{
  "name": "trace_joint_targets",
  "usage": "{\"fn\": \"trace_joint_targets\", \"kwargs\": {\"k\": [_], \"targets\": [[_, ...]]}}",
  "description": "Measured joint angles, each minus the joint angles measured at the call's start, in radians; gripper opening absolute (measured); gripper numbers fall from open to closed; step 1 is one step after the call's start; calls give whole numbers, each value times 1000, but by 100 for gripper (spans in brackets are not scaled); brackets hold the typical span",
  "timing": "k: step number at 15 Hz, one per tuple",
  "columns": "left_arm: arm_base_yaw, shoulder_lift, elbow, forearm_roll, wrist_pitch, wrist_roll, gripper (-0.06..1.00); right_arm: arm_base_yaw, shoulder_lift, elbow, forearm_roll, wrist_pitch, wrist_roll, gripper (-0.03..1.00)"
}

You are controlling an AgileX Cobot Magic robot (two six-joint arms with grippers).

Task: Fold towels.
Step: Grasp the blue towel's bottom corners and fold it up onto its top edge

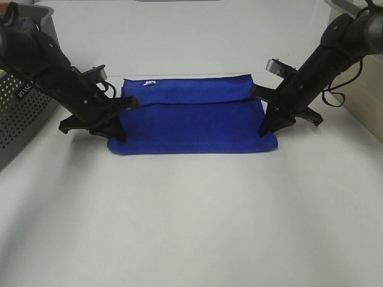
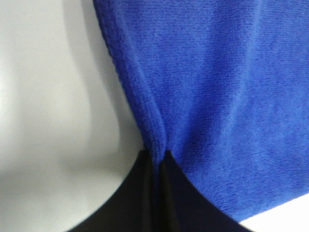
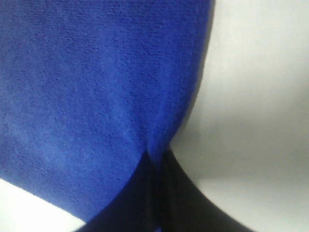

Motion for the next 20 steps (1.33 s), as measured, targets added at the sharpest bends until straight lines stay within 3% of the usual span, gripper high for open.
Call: {"fn": "trace_joint_targets", "kwargs": {"k": [3, 5, 8, 10, 14, 20], "targets": [[0, -84, 83, 18, 47, -9, 1, 1, -118, 179, -1, -7, -2, 0], [-9, -161, 213, 18, 52, -17, 1, 2, -187, 301, -1, -29, -19, 0], [-39, -262, 417, 17, 5, -28, 1, 3, -272, 502, 4, -90, -32, 0], [-45, -284, 473, 7, -15, -28, 1, 3, -307, 563, 9, -101, -48, 0], [-45, -304, 391, -7, -12, -54, 1, 3, -346, 495, 10, -89, -51, 0], [-39, -277, 160, 15, -36, -129, 1, 3, -305, 205, 5, -56, -24, 0]]}}
